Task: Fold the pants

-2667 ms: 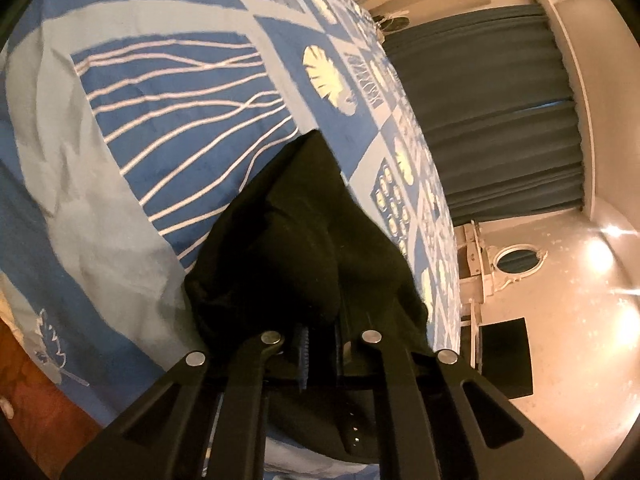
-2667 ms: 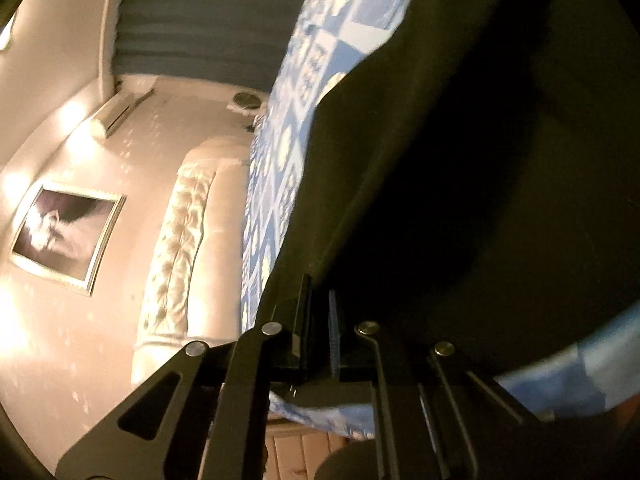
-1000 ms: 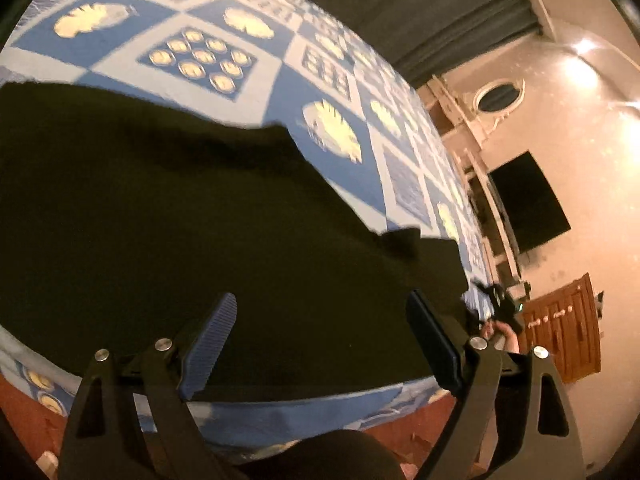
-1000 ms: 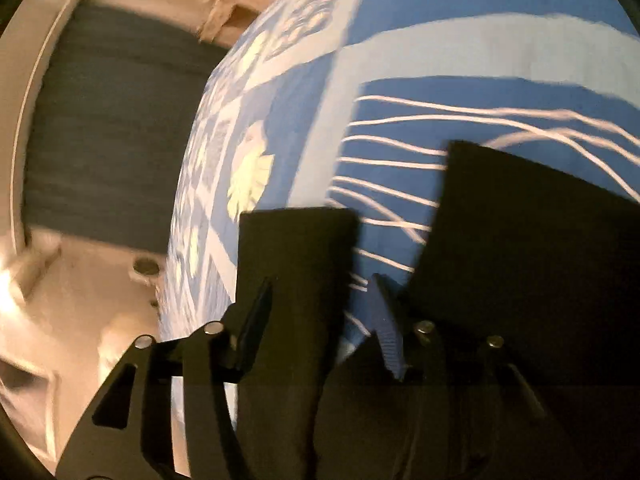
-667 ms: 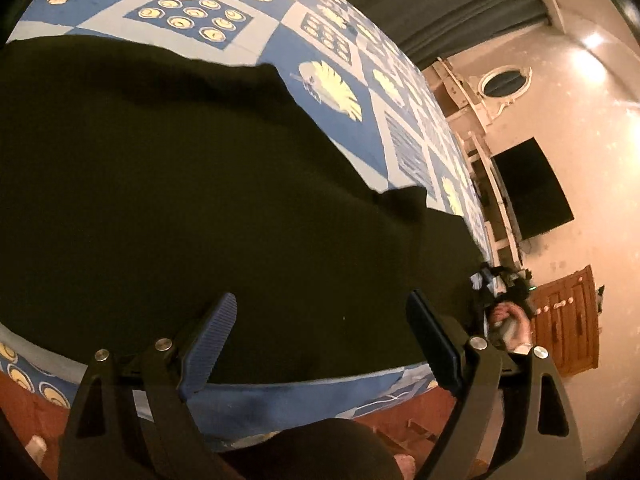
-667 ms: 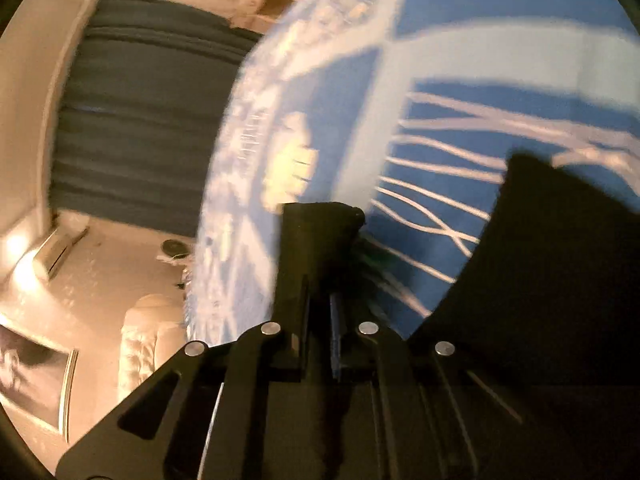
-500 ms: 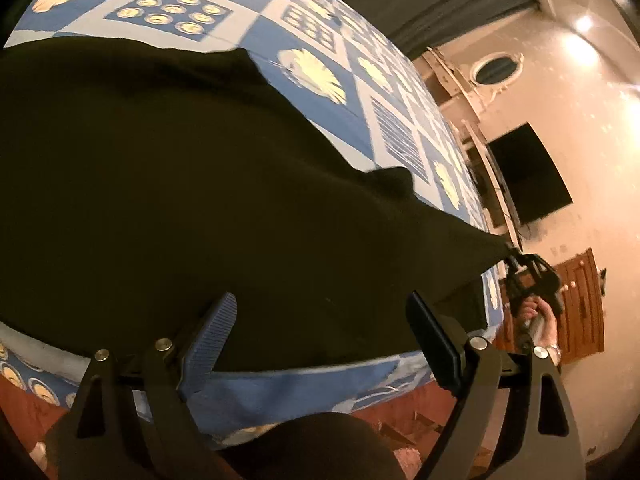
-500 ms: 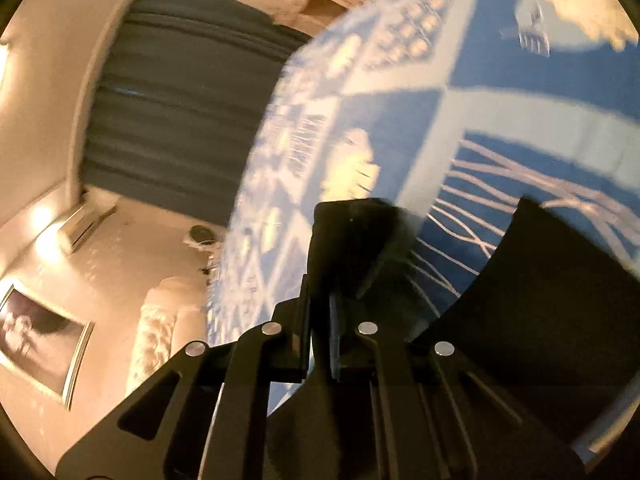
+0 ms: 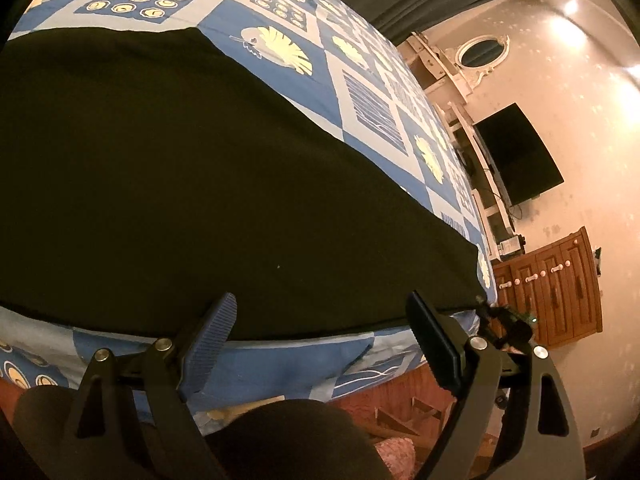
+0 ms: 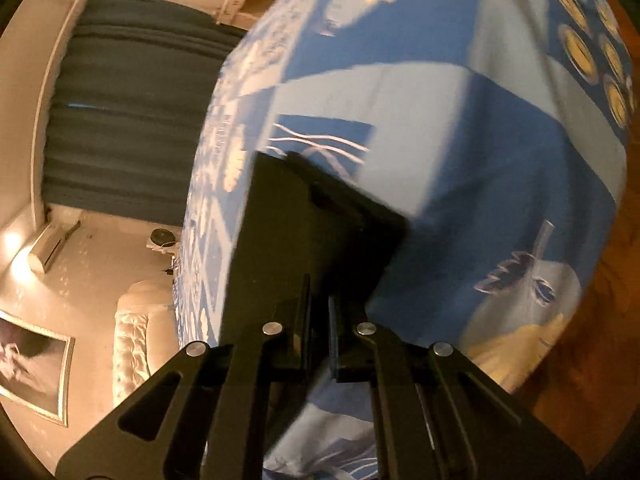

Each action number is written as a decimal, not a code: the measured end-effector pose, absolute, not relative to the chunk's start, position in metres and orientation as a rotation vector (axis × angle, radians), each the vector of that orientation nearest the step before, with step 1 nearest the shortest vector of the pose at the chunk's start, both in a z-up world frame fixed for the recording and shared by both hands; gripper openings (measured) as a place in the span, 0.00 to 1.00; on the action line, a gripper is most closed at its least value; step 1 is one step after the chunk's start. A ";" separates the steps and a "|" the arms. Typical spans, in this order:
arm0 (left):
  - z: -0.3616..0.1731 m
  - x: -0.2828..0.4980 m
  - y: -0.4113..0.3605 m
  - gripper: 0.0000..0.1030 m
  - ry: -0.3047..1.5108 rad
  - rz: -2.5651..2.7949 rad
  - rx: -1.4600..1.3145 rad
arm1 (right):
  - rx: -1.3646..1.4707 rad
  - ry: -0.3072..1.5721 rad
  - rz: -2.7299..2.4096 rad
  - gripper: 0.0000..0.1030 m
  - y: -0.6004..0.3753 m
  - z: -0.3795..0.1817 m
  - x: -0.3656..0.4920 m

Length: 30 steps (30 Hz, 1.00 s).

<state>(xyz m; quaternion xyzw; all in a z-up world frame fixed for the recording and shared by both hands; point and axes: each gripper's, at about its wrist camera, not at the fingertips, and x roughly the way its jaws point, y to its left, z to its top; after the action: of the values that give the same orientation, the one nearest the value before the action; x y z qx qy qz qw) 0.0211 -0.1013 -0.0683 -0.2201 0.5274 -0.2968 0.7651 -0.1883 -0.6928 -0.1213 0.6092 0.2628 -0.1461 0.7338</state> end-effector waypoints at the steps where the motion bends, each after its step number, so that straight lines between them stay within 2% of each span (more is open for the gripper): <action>1: -0.067 0.021 -0.100 0.83 1.142 -0.641 -0.472 | 1.341 0.578 -0.316 0.05 -0.694 -0.123 -0.189; 4: -0.063 0.023 -0.091 0.83 1.124 -0.621 -0.439 | 1.316 0.579 -0.309 0.07 -0.696 -0.118 -0.190; 7: -0.054 0.028 -0.073 0.83 1.093 -0.594 -0.428 | 1.213 0.573 -0.347 0.16 -0.706 -0.096 -0.200; 9: -0.049 0.032 -0.058 0.83 1.074 -0.571 -0.431 | 1.148 0.556 -0.364 0.30 -0.718 -0.080 -0.205; 10: -0.046 0.035 -0.047 0.83 1.062 -0.554 -0.435 | 1.125 0.559 -0.352 0.46 -0.728 -0.074 -0.204; 12: -0.042 0.040 -0.031 0.83 1.042 -0.524 -0.440 | 1.105 0.555 -0.287 0.49 -0.747 -0.070 -0.195; 13: -0.040 0.044 -0.021 0.83 1.030 -0.505 -0.445 | 1.113 0.575 -0.229 0.56 -0.754 -0.073 -0.186; 19: -0.031 0.060 0.028 0.83 0.977 -0.409 -0.557 | 1.138 0.709 -0.118 0.62 -0.776 -0.101 -0.149; 20: -0.029 0.061 0.031 0.83 0.975 -0.400 -0.563 | 1.179 0.715 -0.058 0.68 -0.778 -0.107 -0.145; 26: -0.038 0.070 0.048 0.83 0.989 -0.362 -0.622 | 1.312 0.736 0.133 0.70 -0.776 -0.125 -0.135; 29: -0.042 0.073 0.050 0.83 1.004 -0.366 -0.661 | 1.318 0.733 0.173 0.78 -0.777 -0.122 -0.132; 30: -0.042 0.074 0.050 0.83 1.006 -0.367 -0.659 | 1.314 0.742 0.176 0.78 -0.777 -0.122 -0.131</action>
<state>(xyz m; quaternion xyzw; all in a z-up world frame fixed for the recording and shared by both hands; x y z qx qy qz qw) 0.0738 0.0503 -0.0417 -0.3080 0.4705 -0.1717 0.8089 -0.1308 -0.7770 -0.1216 0.5958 0.3363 0.0798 0.7250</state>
